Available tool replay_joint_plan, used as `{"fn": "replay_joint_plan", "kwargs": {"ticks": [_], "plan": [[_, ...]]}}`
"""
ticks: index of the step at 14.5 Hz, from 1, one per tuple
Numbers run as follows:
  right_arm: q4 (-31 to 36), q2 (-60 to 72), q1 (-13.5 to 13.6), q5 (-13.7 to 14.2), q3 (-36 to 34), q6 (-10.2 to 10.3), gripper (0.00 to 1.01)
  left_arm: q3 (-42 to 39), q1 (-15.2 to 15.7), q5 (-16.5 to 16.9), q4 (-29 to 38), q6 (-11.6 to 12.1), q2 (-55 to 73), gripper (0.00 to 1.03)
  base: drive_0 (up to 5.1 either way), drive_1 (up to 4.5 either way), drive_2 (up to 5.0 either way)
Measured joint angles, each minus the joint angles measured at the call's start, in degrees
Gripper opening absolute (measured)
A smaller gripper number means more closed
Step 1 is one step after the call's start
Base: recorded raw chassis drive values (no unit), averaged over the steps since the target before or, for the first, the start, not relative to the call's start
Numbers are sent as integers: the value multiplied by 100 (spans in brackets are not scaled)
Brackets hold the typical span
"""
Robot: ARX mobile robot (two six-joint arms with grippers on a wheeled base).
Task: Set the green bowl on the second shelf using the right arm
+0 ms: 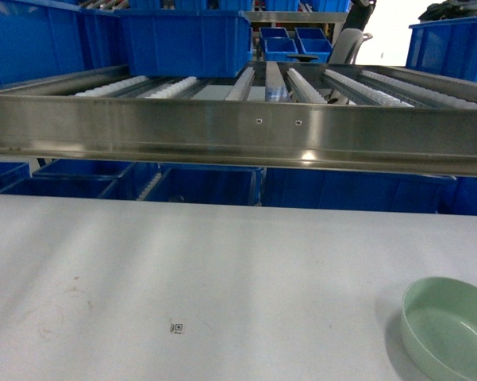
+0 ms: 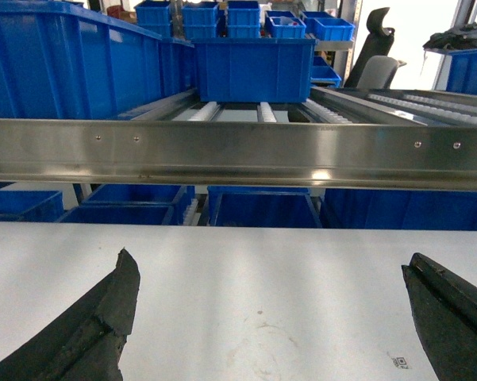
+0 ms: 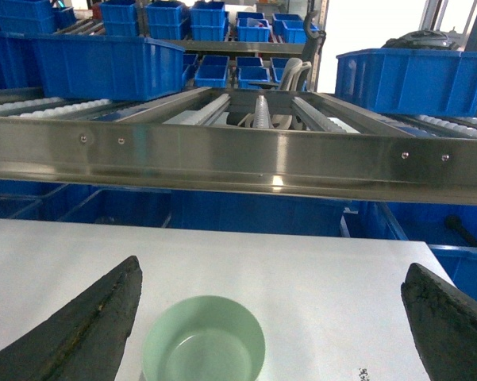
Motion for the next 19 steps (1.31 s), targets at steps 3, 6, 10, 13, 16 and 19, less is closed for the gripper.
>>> {"fn": "replay_joint_plan", "kwargs": {"ticks": [3, 6, 10, 13, 16, 19], "plan": [[0, 0, 0, 0, 0, 0, 98, 0, 0, 0, 0, 0, 0, 98, 0, 0, 0], [0, 0, 0, 0, 0, 0, 98, 0, 0, 0, 0, 0, 0, 98, 0, 0, 0], [0, 0, 0, 0, 0, 0, 98, 0, 0, 0, 0, 2, 0, 98, 0, 0, 0], [0, 0, 0, 0, 0, 0, 98, 0, 0, 0, 0, 0, 0, 98, 0, 0, 0], [1635, 1453, -170, -319, 0, -175, 98, 0, 0, 0, 0, 2, 0, 98, 0, 0, 0], [3482, 4706, -393, -1054, 809, -970, 98, 0, 0, 0, 7, 2, 0, 98, 0, 0, 0]]}}
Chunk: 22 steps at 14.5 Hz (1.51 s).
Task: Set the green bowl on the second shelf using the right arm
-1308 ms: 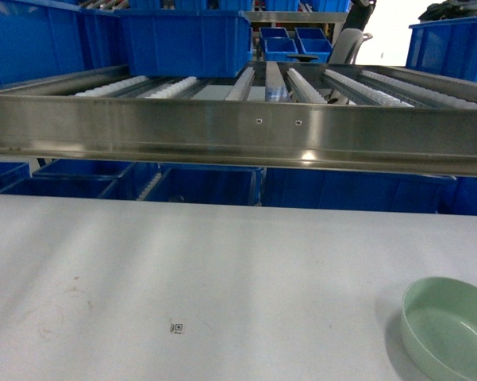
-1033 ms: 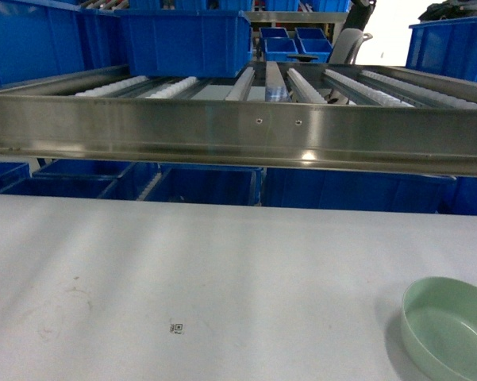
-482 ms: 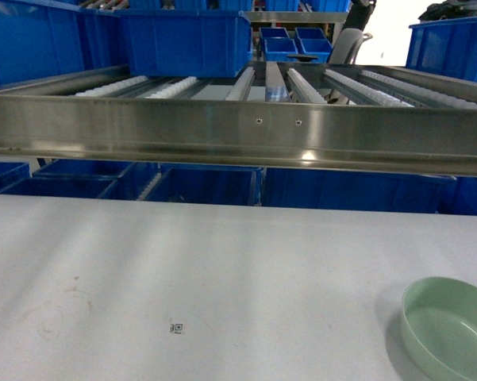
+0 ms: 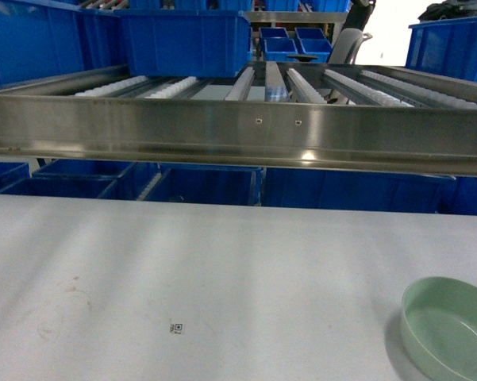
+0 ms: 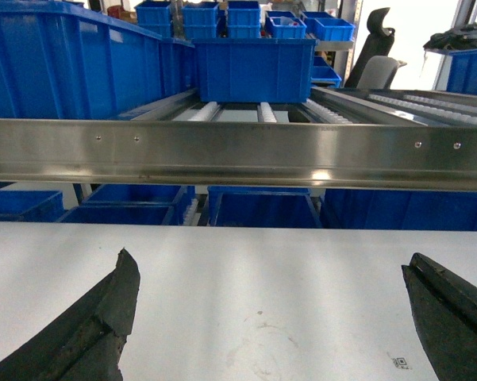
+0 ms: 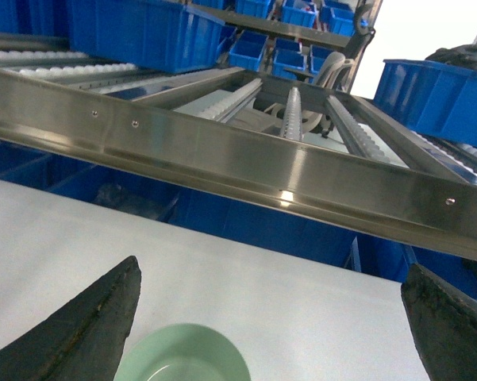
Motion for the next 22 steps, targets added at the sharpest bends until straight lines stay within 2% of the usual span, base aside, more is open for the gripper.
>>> {"fn": "replay_joint_plan", "kwargs": {"ticks": [1, 3, 5, 7, 9, 14, 15, 22], "plan": [[-125, 1054, -63, -11, 509, -315, 98, 0, 0, -2, 0, -2, 0, 98, 0, 0, 0], [-264, 1488, -57, -22, 710, -442, 98, 0, 0, 0, 0, 0, 0, 98, 0, 0, 0], [-1001, 2629, -13, -203, 1338, -754, 98, 0, 0, 0, 0, 0, 0, 98, 0, 0, 0], [-1453, 3322, 31, -402, 1971, -1049, 98, 0, 0, 0, 0, -2, 0, 98, 0, 0, 0], [-1652, 3794, -31, -468, 2240, -1318, 98, 0, 0, 0, 0, -2, 0, 98, 0, 0, 0], [-1982, 4461, -404, -546, 2422, -1989, 98, 0, 0, -2, 2, 0, 0, 98, 0, 0, 0], [-1987, 4566, -474, -551, 2450, -2085, 98, 0, 0, 0, 0, 0, 0, 98, 0, 0, 0], [-2256, 5174, -529, -498, 2614, -2553, 98, 0, 0, 0, 0, -2, 0, 98, 0, 0, 0]]}}
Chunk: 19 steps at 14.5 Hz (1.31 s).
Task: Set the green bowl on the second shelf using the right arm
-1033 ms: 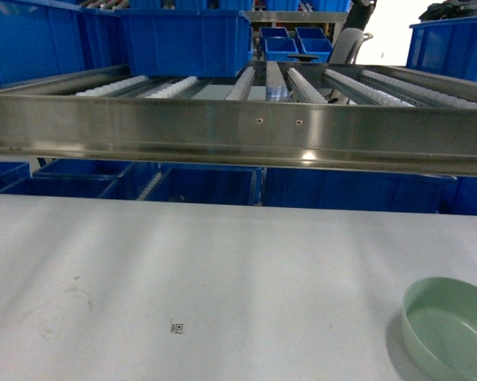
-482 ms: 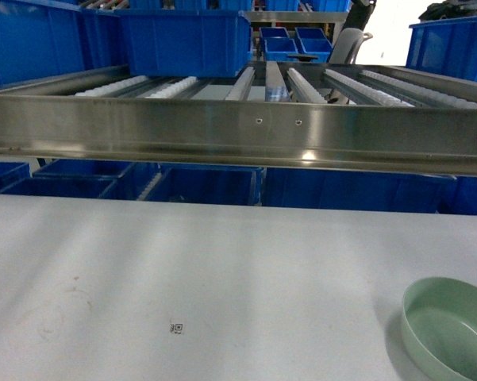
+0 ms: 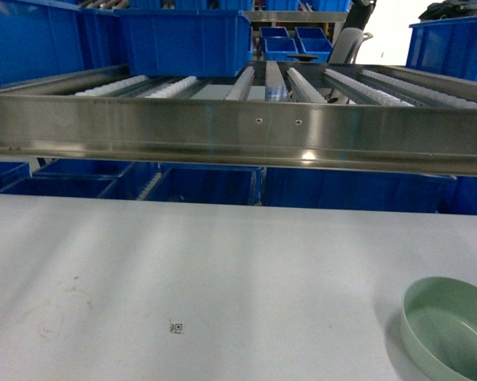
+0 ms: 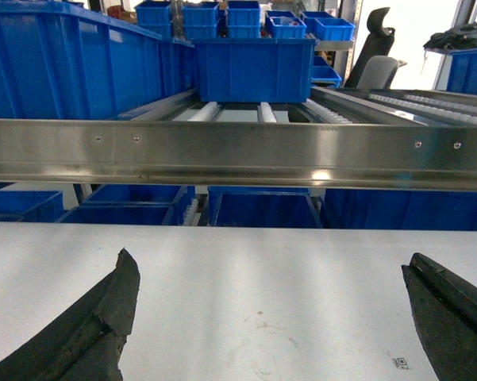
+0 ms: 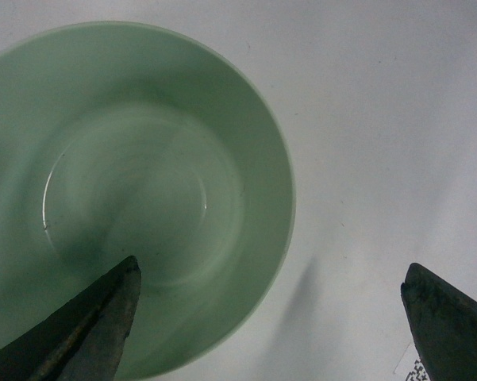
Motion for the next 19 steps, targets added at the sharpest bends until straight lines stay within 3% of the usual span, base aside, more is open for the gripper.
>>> {"fn": "replay_joint_plan", "kwargs": {"ticks": [4, 11, 15, 17, 19], "plan": [[-249, 387, 26, 85, 474, -219, 98, 0, 0, -2, 0, 0, 0, 98, 0, 0, 0], [33, 1145, -79, 9, 796, -140, 97, 0, 0, 0, 0, 0, 0, 98, 0, 0, 0], [94, 1224, 107, -59, 793, 94, 45, 0, 0, 0, 0, 0, 0, 98, 0, 0, 0], [101, 1224, 144, -42, 793, 140, 13, 0, 0, 0, 2, 2, 0, 98, 0, 0, 0], [166, 1193, 184, -129, 793, 278, 2, 0, 0, 0, 2, 2, 0, 98, 0, 0, 0]]}}
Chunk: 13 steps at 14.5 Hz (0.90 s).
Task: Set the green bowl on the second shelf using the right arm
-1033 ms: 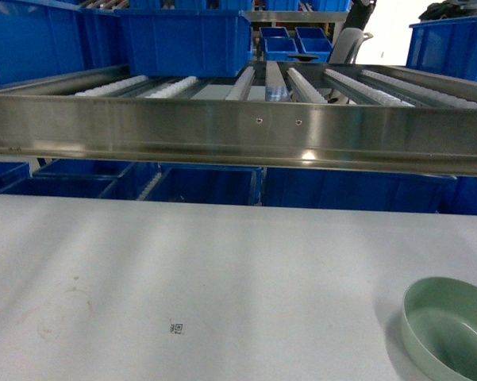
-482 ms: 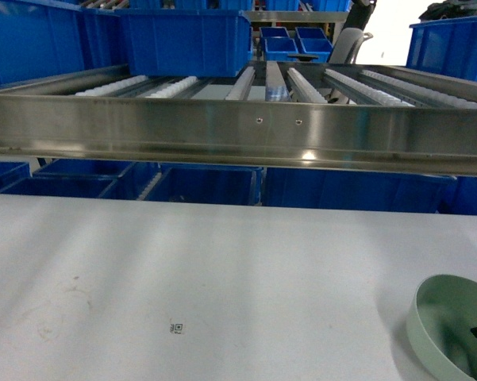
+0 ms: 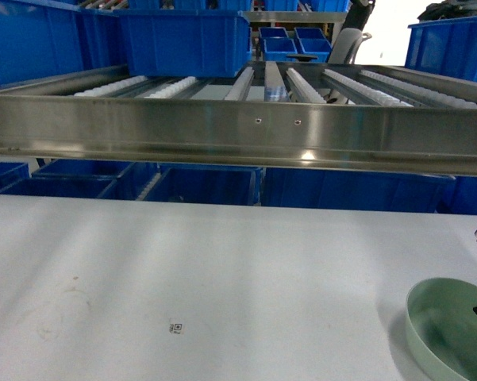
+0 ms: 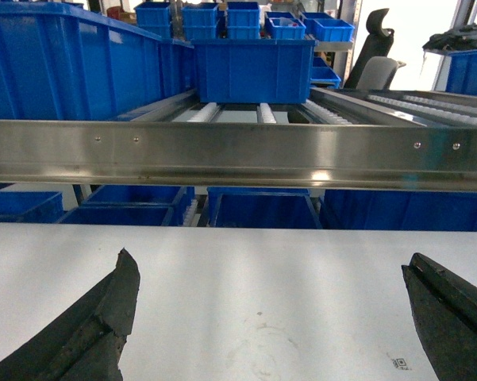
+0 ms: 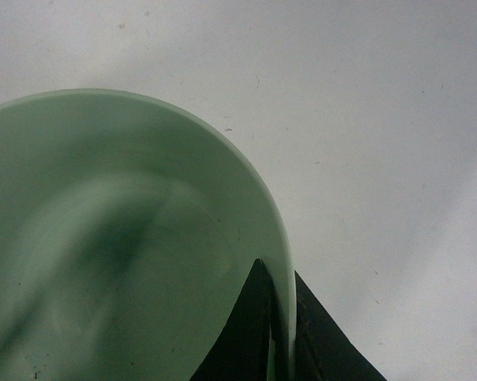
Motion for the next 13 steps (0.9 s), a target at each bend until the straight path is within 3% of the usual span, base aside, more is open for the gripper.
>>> {"fn": "replay_joint_plan", "kwargs": {"ticks": [2, 6, 10, 13], "plan": [[179, -28, 46, 7, -57, 149, 2, 0, 0, 0, 0, -2, 0, 98, 0, 0, 0], [918, -407, 111, -26, -581, 632, 2, 0, 0, 0, -2, -2, 0, 98, 0, 0, 0], [2057, -1648, 179, -310, -1331, 1384, 2, 0, 0, 0, -2, -2, 0, 98, 0, 0, 0], [2129, -2839, 127, -518, -1799, 1987, 2, 0, 0, 0, -2, -2, 0, 98, 0, 0, 0]]}}
